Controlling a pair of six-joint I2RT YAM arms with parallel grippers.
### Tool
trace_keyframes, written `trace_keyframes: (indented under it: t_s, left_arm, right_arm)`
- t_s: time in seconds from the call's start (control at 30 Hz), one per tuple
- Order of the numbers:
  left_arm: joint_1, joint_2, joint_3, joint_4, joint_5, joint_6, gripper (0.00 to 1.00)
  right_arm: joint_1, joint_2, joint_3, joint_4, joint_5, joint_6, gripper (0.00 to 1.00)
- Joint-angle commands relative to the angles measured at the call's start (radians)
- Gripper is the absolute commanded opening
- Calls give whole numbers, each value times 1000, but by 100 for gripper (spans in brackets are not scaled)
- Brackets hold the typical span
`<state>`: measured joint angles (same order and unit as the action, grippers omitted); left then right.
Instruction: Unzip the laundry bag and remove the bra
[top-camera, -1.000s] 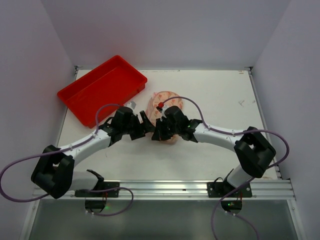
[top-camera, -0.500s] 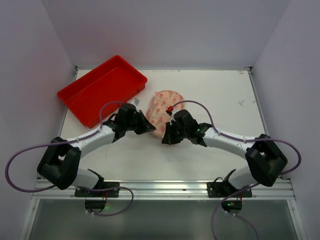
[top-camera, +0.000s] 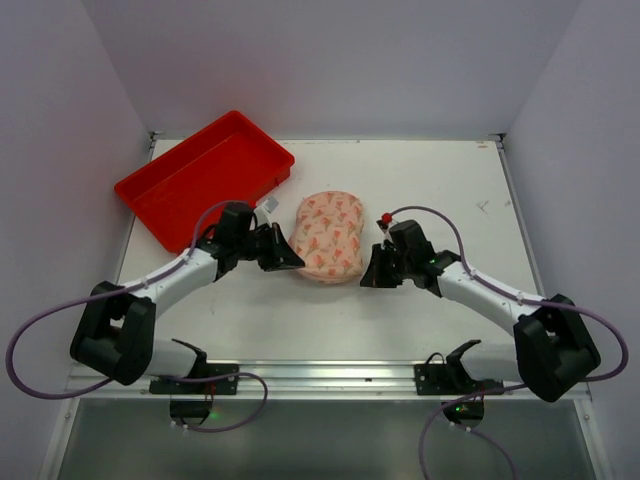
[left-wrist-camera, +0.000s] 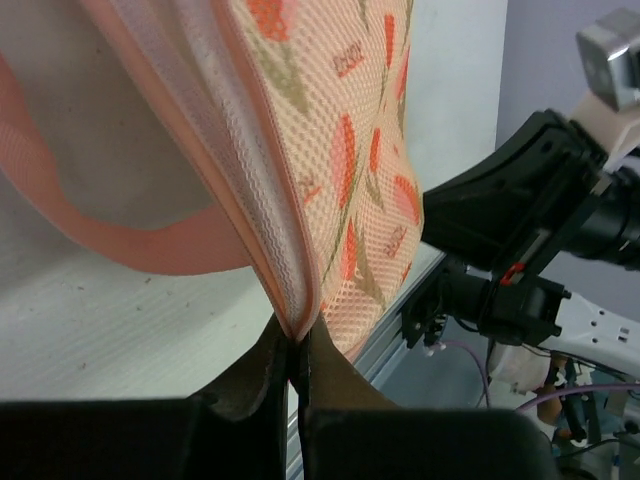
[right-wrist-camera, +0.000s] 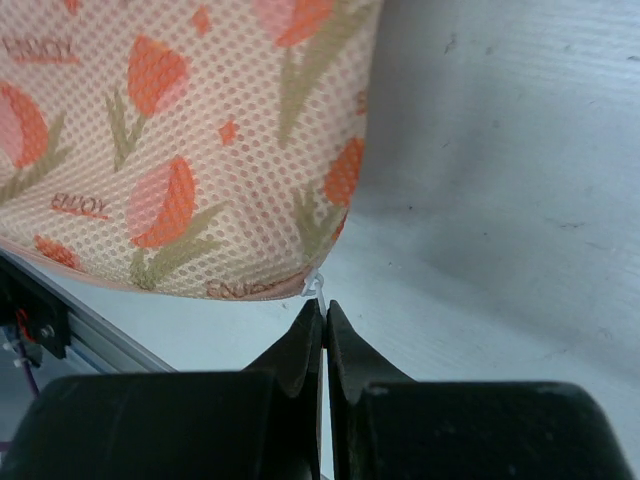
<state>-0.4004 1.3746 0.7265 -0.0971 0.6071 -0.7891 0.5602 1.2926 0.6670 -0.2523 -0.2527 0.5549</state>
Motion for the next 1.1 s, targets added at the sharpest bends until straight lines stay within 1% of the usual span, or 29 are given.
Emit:
trace_keyframes:
  t_s: [0.0, 0.07, 0.1, 0.17, 0.2, 0.23, 0.27, 0.3, 0.33, 0.37, 0.4, 0.43, 0.47, 0.5, 0.53, 0.57, 0.6, 0.67, 0.7, 0.73, 0.77, 0.8, 0.83, 0.87, 0.93, 0.97, 1.03, 1.07]
  left_arm:
    - [12, -65, -36, -108, 48, 129, 0]
    - [8, -62, -110, -67, 20, 104, 0]
    - [3, -52, -137, -8, 17, 72, 0]
    - [-24, -40, -190, 43, 3, 41, 1]
    - [-34, -37, -200, 74, -7, 19, 8]
    - [-41, -42, -208, 79, -32, 11, 19]
    - [-41, -49, -210, 79, -43, 4, 36]
    - [-40, -78, -208, 59, -58, -2, 46]
    - [-38, -98, -188, 36, -120, -2, 58]
    - [-35, -118, -174, 1, -159, 1, 81]
    - [-32, -159, -155, -83, -203, 4, 88]
    - [-25, -179, -115, -122, -286, 5, 91]
    - [-22, -218, -95, -156, -326, 7, 93]
    - [-21, -233, -76, -199, -363, 7, 93]
    - [-21, -249, -44, -208, -419, 10, 93]
    - [-21, -258, -27, -213, -440, 16, 93]
    - [-21, -258, -6, -220, -460, 37, 93]
    - [-21, -232, 65, -225, -486, 60, 90]
    - [-21, -186, 89, -222, -486, 74, 89]
    - [-21, -99, 175, -230, -480, 88, 86]
    - [-21, -98, 175, -230, -480, 88, 86]
    - [-21, -42, 191, -231, -478, 94, 85]
    - [-20, -19, 215, -231, -484, 102, 84]
    - [-21, 3, 220, -230, -501, 105, 81]
    - [-20, 53, 226, -214, -510, 111, 78]
    - [-18, 67, 226, -210, -500, 110, 74]
    - [-18, 104, 218, -185, -468, 108, 71]
    - [-18, 115, 217, -179, -455, 108, 66]
  right_arm:
    - [-78, -53, -12, -50, 90, 11, 0]
    - [-86, -62, -1, -45, 93, -6, 0]
    - [-86, -59, 15, -39, 87, -22, 0]
    - [-82, -44, 31, -28, 57, -41, 0]
    - [-79, -44, 36, -25, 21, -46, 0]
    - [-69, -45, 34, -21, 10, -44, 10]
    - [-62, -52, 36, -24, 1, -47, 19]
    - [-51, -55, 36, -28, -11, -49, 24]
    - [-31, -59, 39, -36, -14, -49, 38]
    - [-22, -70, 39, -59, -16, -47, 48]
    - [-13, -78, 40, -70, -16, -50, 57]
    - [-2, -90, 40, -82, -7, -49, 66]
    - [0, -131, 31, -102, 3, -49, 78]
    - [-2, -156, 28, -110, 12, -46, 84]
    - [-2, -182, 25, -119, 44, -44, 87]
    - [0, -209, 22, -137, 58, -44, 92]
    - [0, -260, 20, -142, 67, -47, 93]
    - [0, -305, 20, -148, 99, -47, 95]
    - [0, -324, 22, -150, 108, -47, 95]
    - [0, -385, 28, -147, 124, -47, 95]
    - [0, -386, 28, -146, 127, -47, 95]
    - [0, -398, 29, -140, 131, -47, 95]
    - [0, -421, 28, -136, 138, -41, 95]
    - [-2, -430, 26, -133, 142, -39, 95]
    - [-2, -444, 20, -127, 145, -35, 95]
    - [-2, -453, 17, -127, 145, -33, 95]
    - [-2, -464, 3, -116, 144, -27, 95]
    - [-2, -469, -3, -113, 145, -26, 95]
